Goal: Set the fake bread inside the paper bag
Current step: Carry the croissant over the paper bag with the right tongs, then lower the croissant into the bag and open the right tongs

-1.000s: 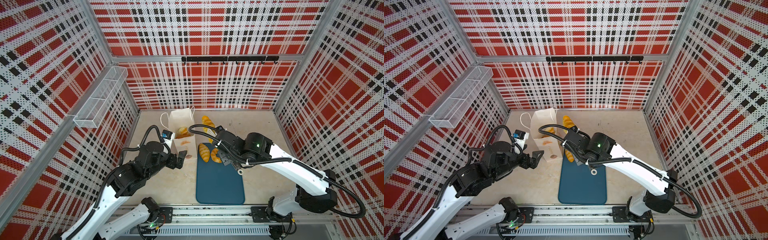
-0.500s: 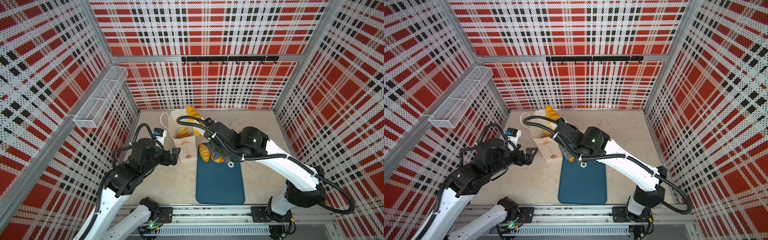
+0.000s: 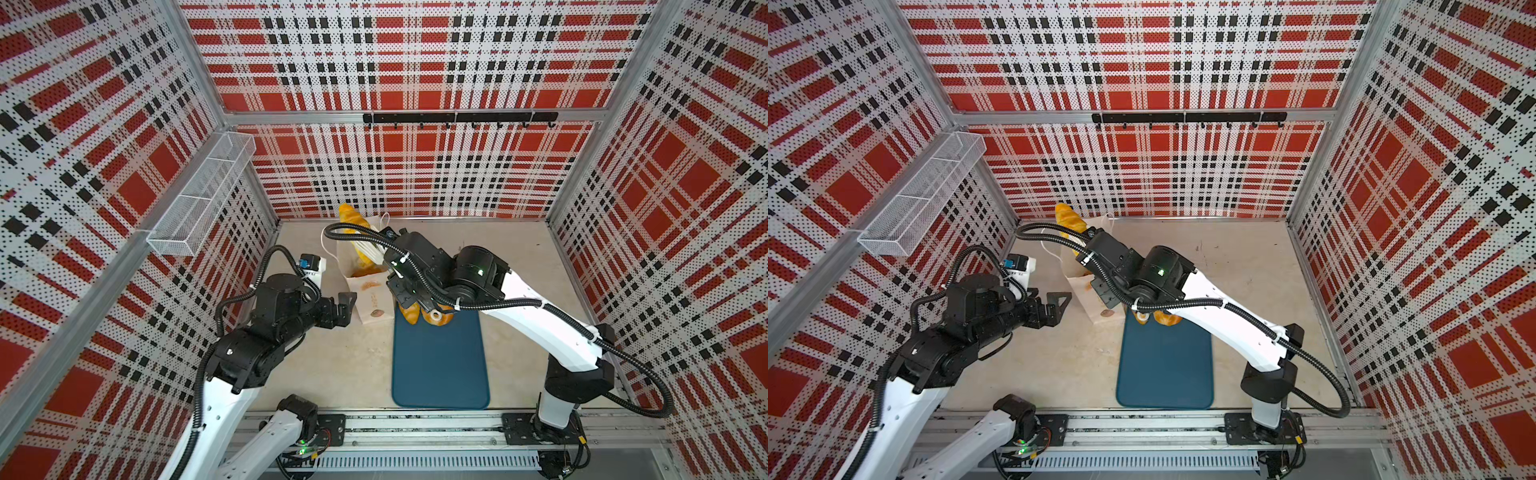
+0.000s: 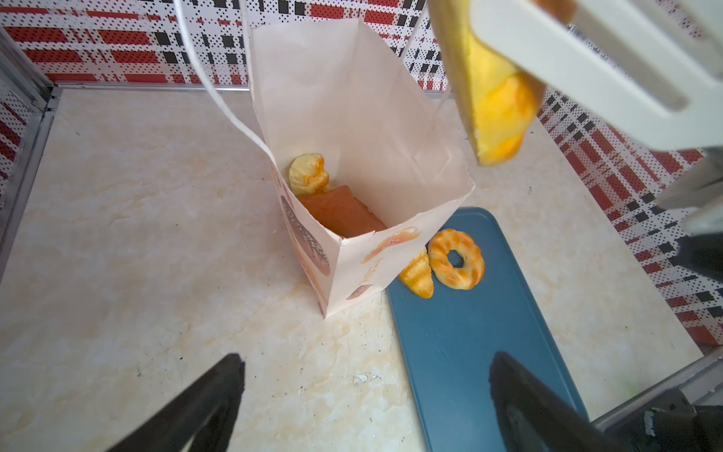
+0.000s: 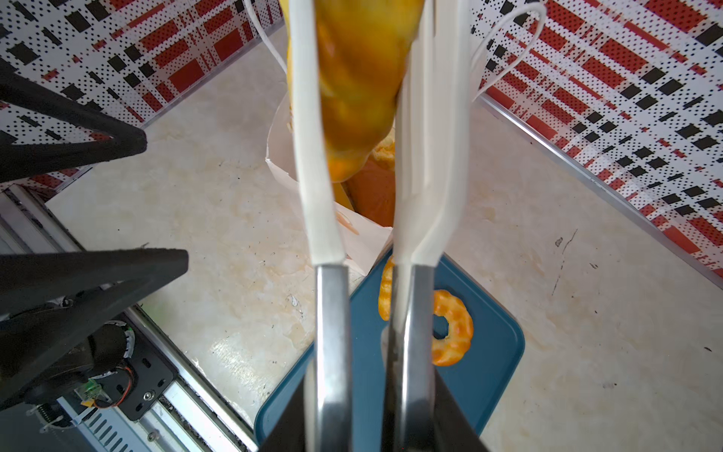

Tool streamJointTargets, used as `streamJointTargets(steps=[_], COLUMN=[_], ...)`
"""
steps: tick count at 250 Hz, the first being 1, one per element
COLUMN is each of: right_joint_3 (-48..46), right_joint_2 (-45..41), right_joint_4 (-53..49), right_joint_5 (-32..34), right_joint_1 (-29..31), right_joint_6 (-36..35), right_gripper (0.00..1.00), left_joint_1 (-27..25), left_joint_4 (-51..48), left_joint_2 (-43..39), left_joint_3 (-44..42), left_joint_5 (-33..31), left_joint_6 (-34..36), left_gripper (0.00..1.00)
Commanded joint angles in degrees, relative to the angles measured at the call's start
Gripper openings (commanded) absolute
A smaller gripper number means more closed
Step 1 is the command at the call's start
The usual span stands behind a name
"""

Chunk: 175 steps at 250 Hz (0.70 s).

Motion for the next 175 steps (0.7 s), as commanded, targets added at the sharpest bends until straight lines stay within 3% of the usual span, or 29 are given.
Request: streamJointTargets(steps=[1, 87, 175], right_joint_3=[1.81, 1.07, -0.04], right_joint_2=[0.70, 3.95, 3.81], right_joint_4=[5.05, 5.48, 4.76], right_joint_5=[-1.45, -4.18, -2.57], right_joint_1=[-1.88, -5.47, -5.86], right_joint_6=[-1.80, -2.93, -2.76], right_gripper=[0.35, 0.36, 0.55], left_joint_1=[0.98, 2.60, 2.56], left_joint_4=[-0.08, 0.44, 0.63], left_joint_2=[0.07, 0.12, 0.01], left_joint_3=[-0.20, -1.92, -3.43], left_joint_5=[1.35, 3.02, 3.83], left_joint_6=[0.74, 0.93, 0.75], left_gripper=[0.99, 0.99, 0.99])
